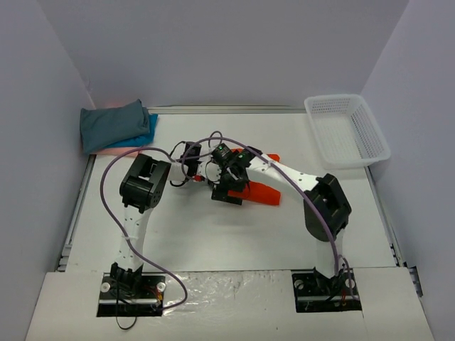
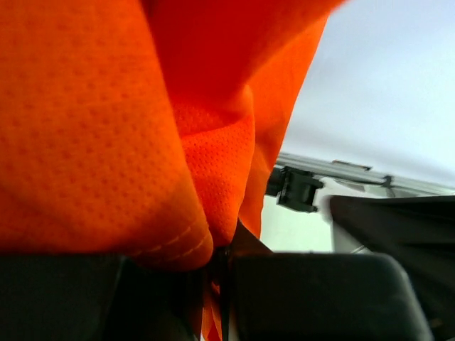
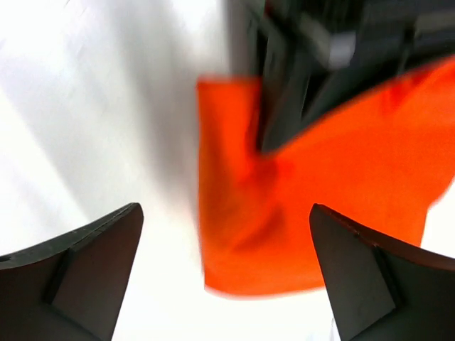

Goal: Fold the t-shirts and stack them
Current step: Put the neatly folded tshirt into the corner of the board with the left arm

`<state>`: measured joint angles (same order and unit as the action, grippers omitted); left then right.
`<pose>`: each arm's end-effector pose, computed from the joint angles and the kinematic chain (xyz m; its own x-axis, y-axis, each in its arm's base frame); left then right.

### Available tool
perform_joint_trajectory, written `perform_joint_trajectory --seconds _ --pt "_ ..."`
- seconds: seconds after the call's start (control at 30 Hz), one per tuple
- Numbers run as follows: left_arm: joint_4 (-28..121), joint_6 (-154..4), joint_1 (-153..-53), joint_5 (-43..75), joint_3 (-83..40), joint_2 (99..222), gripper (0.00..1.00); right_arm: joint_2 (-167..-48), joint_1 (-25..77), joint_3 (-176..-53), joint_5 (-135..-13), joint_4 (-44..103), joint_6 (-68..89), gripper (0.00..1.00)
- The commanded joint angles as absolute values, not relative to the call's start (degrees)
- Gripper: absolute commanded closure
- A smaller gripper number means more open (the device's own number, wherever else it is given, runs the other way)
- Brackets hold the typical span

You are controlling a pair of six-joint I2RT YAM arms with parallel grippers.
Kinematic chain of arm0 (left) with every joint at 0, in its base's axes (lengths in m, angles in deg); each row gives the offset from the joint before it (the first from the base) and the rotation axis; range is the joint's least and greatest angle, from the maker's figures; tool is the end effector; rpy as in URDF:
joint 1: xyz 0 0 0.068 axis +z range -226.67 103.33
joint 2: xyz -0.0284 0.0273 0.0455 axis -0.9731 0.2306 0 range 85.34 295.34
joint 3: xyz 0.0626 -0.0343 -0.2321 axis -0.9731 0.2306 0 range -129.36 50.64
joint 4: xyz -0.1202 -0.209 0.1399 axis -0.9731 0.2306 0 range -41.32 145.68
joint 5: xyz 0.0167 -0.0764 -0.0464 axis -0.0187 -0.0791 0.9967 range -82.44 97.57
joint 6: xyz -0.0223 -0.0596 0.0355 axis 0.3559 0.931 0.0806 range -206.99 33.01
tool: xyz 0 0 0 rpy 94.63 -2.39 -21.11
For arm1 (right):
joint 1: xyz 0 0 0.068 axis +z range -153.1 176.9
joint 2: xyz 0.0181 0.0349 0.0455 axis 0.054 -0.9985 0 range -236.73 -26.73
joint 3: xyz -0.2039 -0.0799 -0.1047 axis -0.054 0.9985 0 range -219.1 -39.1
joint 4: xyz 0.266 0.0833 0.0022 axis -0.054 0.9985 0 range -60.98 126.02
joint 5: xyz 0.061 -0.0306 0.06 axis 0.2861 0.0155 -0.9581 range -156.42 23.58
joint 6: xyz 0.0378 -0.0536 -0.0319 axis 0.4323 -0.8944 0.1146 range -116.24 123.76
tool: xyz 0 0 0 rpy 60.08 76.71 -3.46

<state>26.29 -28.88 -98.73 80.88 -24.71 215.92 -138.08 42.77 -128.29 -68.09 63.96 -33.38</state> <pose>0.3932 -0.2220 0.0586 -0.9904 0.1384 -0.0029 0.0244 0.1537 -0.9878 0.3081 0.3202 0.1735 -0.0263 -0.8937 -0.4479 -0.9337 0.1820 -0.3084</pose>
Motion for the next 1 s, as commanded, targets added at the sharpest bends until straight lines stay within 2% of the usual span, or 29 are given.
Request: perform_joint_trajectory --seconds 0.0,0.07,0.1,0.17,0.27,0.4,0.77,0.97 --pt "41.2 -42.18 -98.2 82.19 -30.1 212.61 0.98 -123.35 39.55 -124.64 -74.22 71.45 -38.41 0.0" --pt "54.76 -52.13 -97.68 80.44 -33.8 212.08 0.98 -115.46 37.61 -123.04 -75.9 73.83 -39.74 0.0" --pt "67.1 -61.84 -97.59 78.25 -38.52 212.25 0.98 -112.98 36.64 -122.08 -76.69 74.1 -40.09 0.0" --pt "75.8 -68.33 -97.5 75.17 -42.68 212.86 0.98 -105.96 33.74 -118.22 -77.05 74.02 -41.06 0.0" --pt "87.41 -77.21 -97.41 68.76 -49.88 213.04 0.98 -101.63 29.78 -112.94 -77.84 73.23 -41.33 0.0" --pt "100.33 -86.44 -96.97 57.25 -58.68 213.04 0.98 -102.66 27.75 -108.19 -80.39 71.56 -39.4 0.0" --pt "112.83 -97.71 -87.84 28.59 -83.02 217.08 0.98 -120.24 27.31 -107.39 -87.6 68.13 -37.02 0.0" --pt "111.01 -99.29 -81.69 20.67 -90.15 217.97 0.98 -123.32 27.75 -104.58 -86.72 66.2 -35.97 0.0"
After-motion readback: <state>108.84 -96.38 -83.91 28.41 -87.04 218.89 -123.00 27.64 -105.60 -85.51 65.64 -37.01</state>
